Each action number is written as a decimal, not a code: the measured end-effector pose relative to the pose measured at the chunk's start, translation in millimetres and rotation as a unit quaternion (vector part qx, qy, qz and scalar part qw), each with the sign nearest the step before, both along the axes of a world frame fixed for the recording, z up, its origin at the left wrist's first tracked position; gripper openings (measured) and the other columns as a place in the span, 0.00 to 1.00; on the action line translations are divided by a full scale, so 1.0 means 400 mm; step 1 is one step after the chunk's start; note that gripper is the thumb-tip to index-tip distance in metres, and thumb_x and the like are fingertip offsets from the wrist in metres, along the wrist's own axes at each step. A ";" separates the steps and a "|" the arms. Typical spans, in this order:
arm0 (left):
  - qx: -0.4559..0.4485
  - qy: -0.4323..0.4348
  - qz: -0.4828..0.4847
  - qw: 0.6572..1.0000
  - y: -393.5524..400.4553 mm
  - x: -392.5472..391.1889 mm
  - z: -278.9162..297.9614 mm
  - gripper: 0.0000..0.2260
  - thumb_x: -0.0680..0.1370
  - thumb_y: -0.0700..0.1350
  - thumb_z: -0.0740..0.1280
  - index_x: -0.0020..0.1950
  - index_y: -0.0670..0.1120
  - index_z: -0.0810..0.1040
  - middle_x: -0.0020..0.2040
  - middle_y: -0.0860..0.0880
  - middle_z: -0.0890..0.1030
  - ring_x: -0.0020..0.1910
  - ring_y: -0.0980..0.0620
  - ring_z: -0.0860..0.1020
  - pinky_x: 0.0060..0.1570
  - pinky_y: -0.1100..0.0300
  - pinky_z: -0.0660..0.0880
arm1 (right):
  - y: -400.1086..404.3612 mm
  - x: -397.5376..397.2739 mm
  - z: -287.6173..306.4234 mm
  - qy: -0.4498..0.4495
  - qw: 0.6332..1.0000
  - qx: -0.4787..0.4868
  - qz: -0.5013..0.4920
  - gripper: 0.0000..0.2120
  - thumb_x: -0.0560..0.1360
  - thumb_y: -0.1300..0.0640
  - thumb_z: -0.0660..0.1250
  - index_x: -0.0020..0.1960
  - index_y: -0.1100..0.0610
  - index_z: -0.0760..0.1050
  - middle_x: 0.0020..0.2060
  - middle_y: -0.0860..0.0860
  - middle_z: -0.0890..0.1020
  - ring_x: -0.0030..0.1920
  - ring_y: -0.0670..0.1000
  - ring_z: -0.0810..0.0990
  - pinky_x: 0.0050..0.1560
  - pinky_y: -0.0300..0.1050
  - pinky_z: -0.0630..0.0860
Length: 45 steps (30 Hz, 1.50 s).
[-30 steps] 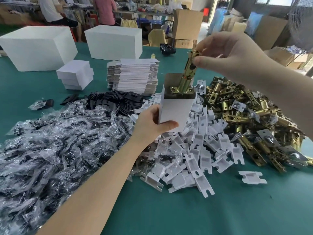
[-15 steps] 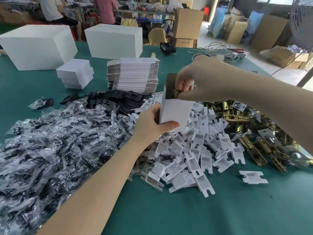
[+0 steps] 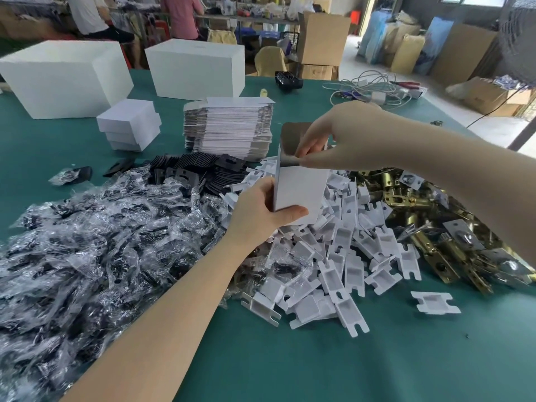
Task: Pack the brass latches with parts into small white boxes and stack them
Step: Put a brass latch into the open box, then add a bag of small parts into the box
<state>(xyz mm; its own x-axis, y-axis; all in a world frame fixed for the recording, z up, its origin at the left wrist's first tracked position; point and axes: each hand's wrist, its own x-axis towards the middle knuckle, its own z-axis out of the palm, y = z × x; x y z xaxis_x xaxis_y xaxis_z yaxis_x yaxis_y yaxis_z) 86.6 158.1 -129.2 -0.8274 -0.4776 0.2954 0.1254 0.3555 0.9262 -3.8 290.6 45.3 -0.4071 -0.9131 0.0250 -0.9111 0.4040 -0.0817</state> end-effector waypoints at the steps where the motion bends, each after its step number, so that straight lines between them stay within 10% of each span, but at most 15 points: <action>1: 0.000 0.000 0.001 1.000 0.000 0.000 0.000 0.23 0.62 0.58 0.78 0.53 0.52 0.79 0.47 0.59 0.84 0.47 0.57 0.82 0.48 0.52 0.82 | 0.001 -0.002 0.001 -0.011 1.000 -0.003 0.002 0.04 0.77 0.43 0.67 0.48 0.38 0.80 0.39 0.33 0.77 0.52 0.45 0.78 0.63 0.52 0.70; 6: 0.002 0.003 -0.006 1.000 0.000 0.003 0.001 0.23 0.63 0.58 0.78 0.54 0.51 0.79 0.47 0.59 0.84 0.47 0.58 0.82 0.47 0.55 0.81 | 0.025 -0.014 -0.001 -0.073 0.993 -0.087 0.019 0.06 0.76 0.48 0.69 0.52 0.44 0.82 0.39 0.33 0.79 0.38 0.31 0.78 0.35 0.24 0.70; 13: 0.039 0.006 -0.024 0.999 0.005 0.008 0.005 0.22 0.63 0.55 0.78 0.55 0.60 0.78 0.48 0.58 0.84 0.46 0.56 0.83 0.39 0.55 0.82 | 0.113 -0.041 -0.137 -0.197 0.841 -0.463 -0.198 0.02 0.79 0.46 0.65 0.48 0.43 0.75 0.39 0.45 0.83 0.37 0.44 0.81 0.45 0.46 0.81; 18: -0.004 -0.001 -0.029 1.000 0.008 0.012 0.016 0.20 0.65 0.53 0.78 0.52 0.71 0.77 0.51 0.64 0.83 0.49 0.63 0.81 0.45 0.64 0.80 | 0.138 -0.056 -0.295 -0.190 0.905 -0.282 -0.255 0.12 0.81 0.54 0.63 0.63 0.52 0.78 0.42 0.44 0.82 0.25 0.43 0.72 0.23 0.35 0.71; 26: 0.011 0.006 -0.028 1.000 0.010 0.011 0.014 0.20 0.65 0.51 0.78 0.51 0.69 0.77 0.49 0.68 0.82 0.48 0.66 0.80 0.40 0.72 0.75 | 0.111 -0.038 -0.326 -0.076 0.971 -0.022 -0.224 0.19 0.72 0.37 0.70 0.55 0.48 0.79 0.41 0.43 0.76 0.43 0.47 0.78 0.47 0.48 0.80; 33: 0.012 0.016 -0.031 0.999 0.011 0.012 0.014 0.20 0.65 0.50 0.79 0.52 0.66 0.77 0.48 0.70 0.82 0.48 0.68 0.80 0.41 0.75 0.73 | 0.137 -0.052 -0.315 -0.185 0.958 -0.090 -0.200 0.13 0.67 0.43 0.76 0.45 0.45 0.75 0.38 0.42 0.81 0.37 0.38 0.78 0.30 0.27 0.69; 39: 0.016 0.015 -0.031 0.999 0.009 0.012 0.010 0.21 0.65 0.50 0.78 0.53 0.64 0.77 0.49 0.67 0.82 0.49 0.66 0.80 0.44 0.70 0.76 | 0.137 -0.057 -0.320 -0.261 0.937 -0.106 -0.207 0.21 0.69 0.50 0.77 0.60 0.51 0.78 0.33 0.47 0.82 0.24 0.38 0.74 0.29 0.33 0.72; 45: 0.020 0.010 -0.038 0.999 0.005 0.011 0.008 0.21 0.66 0.51 0.79 0.55 0.64 0.77 0.52 0.64 0.83 0.50 0.63 0.81 0.46 0.65 0.80 | 0.137 -0.069 -0.309 -0.215 0.948 -0.107 -0.210 0.03 0.74 0.54 0.73 0.45 0.47 0.81 0.39 0.44 0.83 0.32 0.42 0.79 0.30 0.33 0.75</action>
<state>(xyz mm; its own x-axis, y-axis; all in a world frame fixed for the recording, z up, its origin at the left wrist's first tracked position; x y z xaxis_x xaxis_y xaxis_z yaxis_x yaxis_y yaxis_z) 91.1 160.2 -126.0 -0.8558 -0.4253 0.2946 0.1694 0.3076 0.9363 -31.3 345.4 -78.4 -0.7481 -0.6610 -0.0593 -0.5379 0.6563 -0.5290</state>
